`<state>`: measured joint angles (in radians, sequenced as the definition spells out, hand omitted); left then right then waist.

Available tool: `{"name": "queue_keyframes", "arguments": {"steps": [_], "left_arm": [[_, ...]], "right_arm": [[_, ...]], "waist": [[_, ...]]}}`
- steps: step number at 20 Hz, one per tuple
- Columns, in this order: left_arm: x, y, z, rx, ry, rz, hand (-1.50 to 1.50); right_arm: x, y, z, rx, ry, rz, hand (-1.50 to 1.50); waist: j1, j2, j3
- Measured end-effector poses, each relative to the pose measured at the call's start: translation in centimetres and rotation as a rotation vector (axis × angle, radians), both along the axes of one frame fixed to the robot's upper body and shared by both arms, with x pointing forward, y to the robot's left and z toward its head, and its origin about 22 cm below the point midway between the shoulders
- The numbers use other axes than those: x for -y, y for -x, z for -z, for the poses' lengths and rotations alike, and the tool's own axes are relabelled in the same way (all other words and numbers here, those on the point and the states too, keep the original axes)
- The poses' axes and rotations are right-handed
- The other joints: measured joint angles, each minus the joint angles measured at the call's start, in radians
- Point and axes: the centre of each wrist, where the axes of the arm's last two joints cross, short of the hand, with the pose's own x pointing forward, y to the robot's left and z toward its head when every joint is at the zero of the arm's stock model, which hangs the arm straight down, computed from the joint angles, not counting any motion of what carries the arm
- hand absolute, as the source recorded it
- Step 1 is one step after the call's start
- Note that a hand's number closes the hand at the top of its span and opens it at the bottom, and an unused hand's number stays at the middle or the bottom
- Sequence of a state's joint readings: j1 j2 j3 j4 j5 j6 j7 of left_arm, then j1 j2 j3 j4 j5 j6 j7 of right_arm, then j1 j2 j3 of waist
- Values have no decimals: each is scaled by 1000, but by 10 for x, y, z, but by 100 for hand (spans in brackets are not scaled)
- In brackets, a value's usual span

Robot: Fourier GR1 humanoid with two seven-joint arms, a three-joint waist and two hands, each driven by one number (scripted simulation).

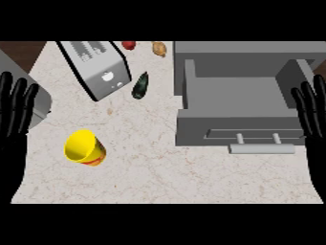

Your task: Pick up the cup, place it into the drawer and close the drawer

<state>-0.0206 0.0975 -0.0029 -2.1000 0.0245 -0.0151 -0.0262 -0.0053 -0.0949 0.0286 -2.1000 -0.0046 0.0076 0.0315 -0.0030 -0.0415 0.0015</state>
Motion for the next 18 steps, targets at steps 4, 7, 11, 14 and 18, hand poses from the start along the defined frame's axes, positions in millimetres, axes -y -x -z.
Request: {"name": "queue_keyframes", "arguments": {"steps": [4, 7, 11, 14, 18], "left_arm": [[5, 0, 1, 5, 3, -185, -150], [5, -5, 7, -17, 49, -394, -150], [24, -14, 15, -63, 162, -533, -150], [45, -24, 18, -74, 201, -590, -150], [64, -33, 21, -77, 221, -616, -150]], "right_arm": [[-6, -1, 1, 5, 2, -14, -150], [-6, 0, 4, -12, -7, -39, -150], [-9, -4, 7, -55, -43, -85, -150], [-7, -6, 8, -71, -55, -100, -150], [-6, -5, 4, -73, -56, -107, -150]], "waist": [[2, 26, 0], [0, 36, 0], [-2, 41, -1], [-3, 41, -1], [-2, 41, -1]]}}
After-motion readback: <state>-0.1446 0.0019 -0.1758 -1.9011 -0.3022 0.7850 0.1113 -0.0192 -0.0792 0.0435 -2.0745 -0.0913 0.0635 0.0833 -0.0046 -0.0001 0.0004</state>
